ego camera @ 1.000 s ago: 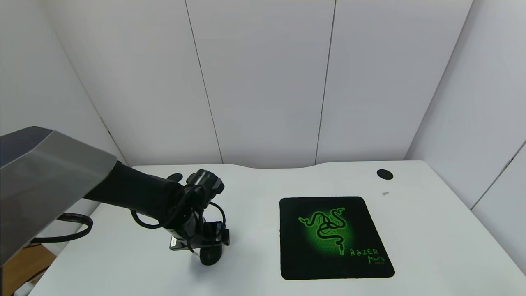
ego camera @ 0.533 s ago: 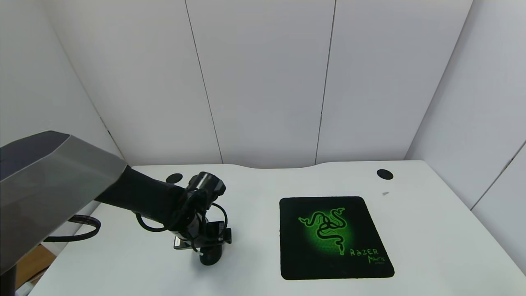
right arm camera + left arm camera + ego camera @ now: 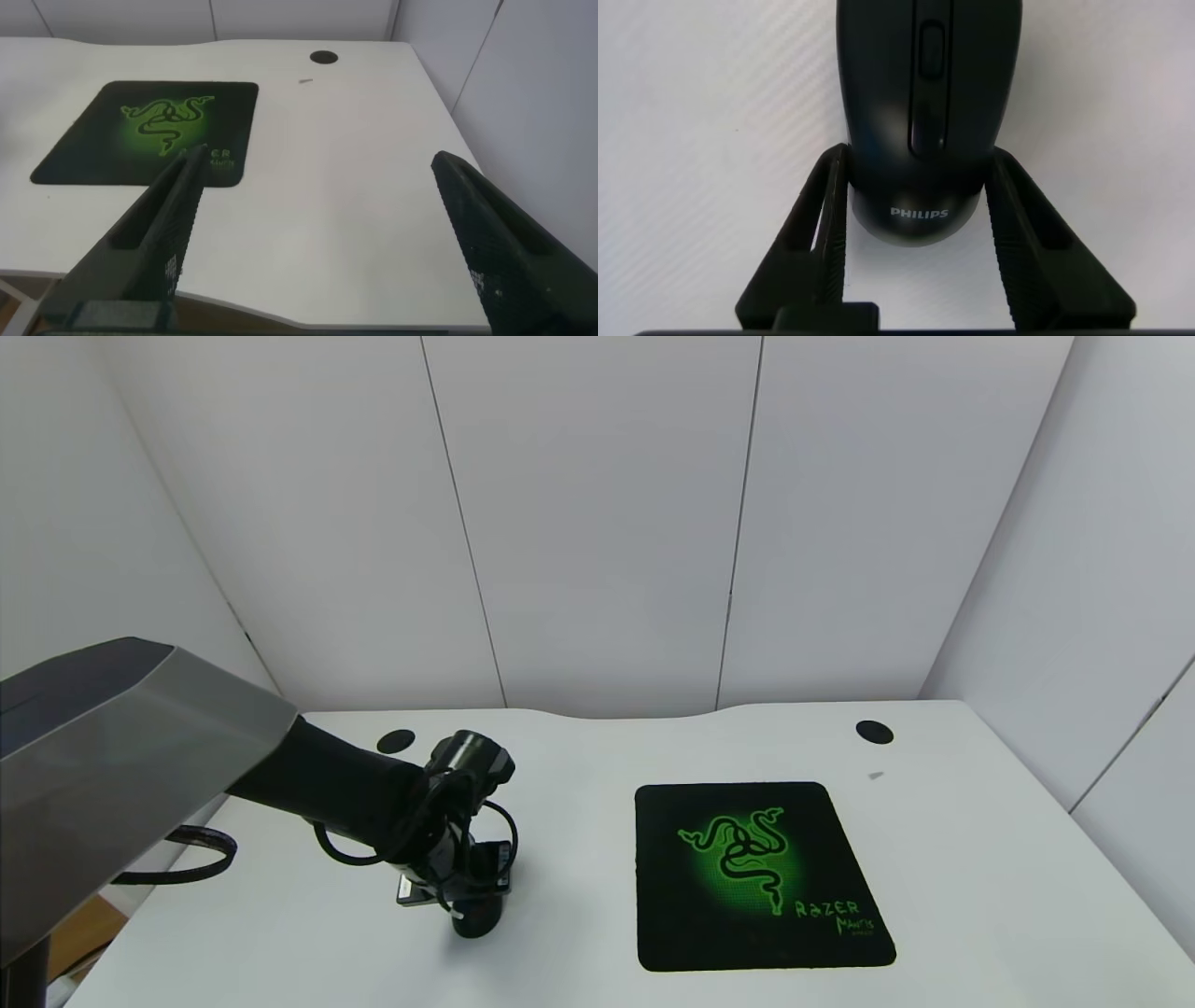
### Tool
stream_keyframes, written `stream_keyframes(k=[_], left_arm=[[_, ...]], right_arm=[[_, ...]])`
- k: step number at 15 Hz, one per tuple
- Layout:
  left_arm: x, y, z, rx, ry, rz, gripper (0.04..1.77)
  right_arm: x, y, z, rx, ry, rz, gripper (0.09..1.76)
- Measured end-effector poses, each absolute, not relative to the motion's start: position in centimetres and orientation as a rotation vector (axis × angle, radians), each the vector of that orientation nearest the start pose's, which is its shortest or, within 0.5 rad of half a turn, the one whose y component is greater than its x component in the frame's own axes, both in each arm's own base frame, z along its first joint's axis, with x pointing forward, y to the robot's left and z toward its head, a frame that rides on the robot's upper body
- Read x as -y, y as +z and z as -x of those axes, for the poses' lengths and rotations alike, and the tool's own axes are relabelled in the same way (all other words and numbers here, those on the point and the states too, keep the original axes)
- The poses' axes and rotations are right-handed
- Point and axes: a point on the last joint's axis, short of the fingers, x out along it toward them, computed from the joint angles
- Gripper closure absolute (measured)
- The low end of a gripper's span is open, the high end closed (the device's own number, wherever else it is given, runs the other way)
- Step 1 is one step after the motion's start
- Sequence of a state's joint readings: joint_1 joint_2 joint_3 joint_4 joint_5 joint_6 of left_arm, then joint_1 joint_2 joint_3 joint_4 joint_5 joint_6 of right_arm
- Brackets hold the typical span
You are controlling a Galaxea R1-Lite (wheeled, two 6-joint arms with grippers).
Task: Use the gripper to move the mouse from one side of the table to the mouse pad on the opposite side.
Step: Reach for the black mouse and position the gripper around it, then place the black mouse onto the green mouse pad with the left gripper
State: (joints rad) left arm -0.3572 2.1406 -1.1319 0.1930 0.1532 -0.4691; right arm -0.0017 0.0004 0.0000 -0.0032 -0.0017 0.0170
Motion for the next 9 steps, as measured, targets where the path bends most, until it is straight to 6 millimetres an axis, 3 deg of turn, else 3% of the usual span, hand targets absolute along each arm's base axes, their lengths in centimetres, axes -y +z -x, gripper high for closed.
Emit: stream_keyframes(k=[9], left_arm=[[12.13,5.01,-33.49,-1.164,0.102,0.104,0.9]], right_arm=[[0.0,7.58,2.28,0.003,-0.003,-0.017,0.14]])
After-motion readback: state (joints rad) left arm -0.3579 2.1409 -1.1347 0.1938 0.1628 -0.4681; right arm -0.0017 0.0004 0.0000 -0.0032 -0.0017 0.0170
